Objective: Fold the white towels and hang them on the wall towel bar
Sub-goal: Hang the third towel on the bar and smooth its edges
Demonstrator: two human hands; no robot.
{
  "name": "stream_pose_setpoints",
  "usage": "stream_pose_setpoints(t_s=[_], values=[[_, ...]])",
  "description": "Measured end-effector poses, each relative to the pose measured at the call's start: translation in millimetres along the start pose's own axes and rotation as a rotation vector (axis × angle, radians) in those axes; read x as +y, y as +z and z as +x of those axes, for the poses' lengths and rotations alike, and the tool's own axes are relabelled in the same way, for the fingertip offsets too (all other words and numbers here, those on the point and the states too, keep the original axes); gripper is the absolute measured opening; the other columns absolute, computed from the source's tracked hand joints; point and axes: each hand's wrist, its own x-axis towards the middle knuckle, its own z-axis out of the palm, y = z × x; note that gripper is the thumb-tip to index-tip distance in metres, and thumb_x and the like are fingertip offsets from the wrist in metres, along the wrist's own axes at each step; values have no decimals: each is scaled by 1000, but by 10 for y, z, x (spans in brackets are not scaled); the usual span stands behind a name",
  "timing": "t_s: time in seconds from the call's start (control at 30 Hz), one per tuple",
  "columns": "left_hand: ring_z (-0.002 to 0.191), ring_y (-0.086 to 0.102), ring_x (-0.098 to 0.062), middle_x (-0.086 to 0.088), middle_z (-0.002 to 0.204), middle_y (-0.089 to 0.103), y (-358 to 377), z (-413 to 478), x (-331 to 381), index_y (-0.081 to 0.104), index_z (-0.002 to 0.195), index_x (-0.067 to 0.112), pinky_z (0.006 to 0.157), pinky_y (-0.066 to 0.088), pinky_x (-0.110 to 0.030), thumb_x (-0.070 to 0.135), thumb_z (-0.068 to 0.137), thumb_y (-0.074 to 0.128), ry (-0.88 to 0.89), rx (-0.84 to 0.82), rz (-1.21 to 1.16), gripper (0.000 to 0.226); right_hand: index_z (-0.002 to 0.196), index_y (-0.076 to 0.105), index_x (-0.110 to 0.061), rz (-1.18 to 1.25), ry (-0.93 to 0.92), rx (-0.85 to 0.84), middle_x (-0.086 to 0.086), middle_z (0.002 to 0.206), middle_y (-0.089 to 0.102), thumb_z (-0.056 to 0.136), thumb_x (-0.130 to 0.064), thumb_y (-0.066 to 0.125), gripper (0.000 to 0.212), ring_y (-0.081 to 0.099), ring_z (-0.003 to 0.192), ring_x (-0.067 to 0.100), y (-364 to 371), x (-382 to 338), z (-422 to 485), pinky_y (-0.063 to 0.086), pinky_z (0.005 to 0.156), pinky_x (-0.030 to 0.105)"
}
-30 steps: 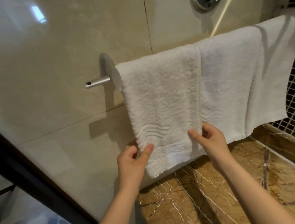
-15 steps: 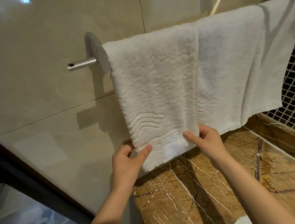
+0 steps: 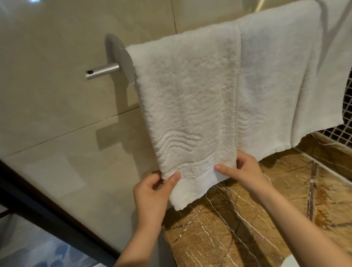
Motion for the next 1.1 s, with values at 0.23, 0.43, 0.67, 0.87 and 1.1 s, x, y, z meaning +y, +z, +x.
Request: stream_pose_setpoints(t_s=[0.23, 0.43, 0.67, 0.87, 1.1], values=[[81, 70, -21, -5, 83, 74, -30, -79, -113, 74, 79, 17, 75, 57, -39, 9, 69, 81, -10, -27, 15, 15, 88, 71, -21, -68, 56, 18, -5, 93, 74, 77, -11, 75, 16, 71, 86, 10, -49, 92, -65, 57, 74, 25], [84, 71, -15, -1, 86, 75, 17, -129, -162, 72, 87, 12, 74, 56, -25, 0, 69, 78, -62, -23, -78, 23, 92, 73, -14, -6, 73, 73, -1, 93, 75, 75, -10, 77, 18, 72, 88, 13, -71, 160, -117, 56, 76, 25], [66, 64, -22, -3, 68, 70, 6, -177, -261, 69, 74, 3, 62, 52, -33, 14, 74, 78, -107, -93, 57, 14, 88, 72, -13, 8, 88, 63, -3, 88, 76, 74, -11, 77, 15, 72, 84, 12, -81, 154, -175, 55, 69, 20], [53, 47, -10, -6, 52, 52, 17, -192, -261, 56, 59, 4, 54, 39, -26, 16, 75, 78, -135, -70, 33, 30, 88, 71, -16, 44, 92, 73, -8, 84, 75, 75, -10, 76, 14, 71, 82, 6, -74, 165, -192, 53, 64, 14], [64, 48, -20, -12, 67, 54, 20, -151, -324, 57, 78, -14, 62, 40, -34, 28, 70, 80, -166, -67, -39, 48, 86, 72, -16, -17, 79, 95, -4, 87, 75, 79, -11, 74, 9, 71, 82, 7, -61, 192, -166, 53, 65, 15]])
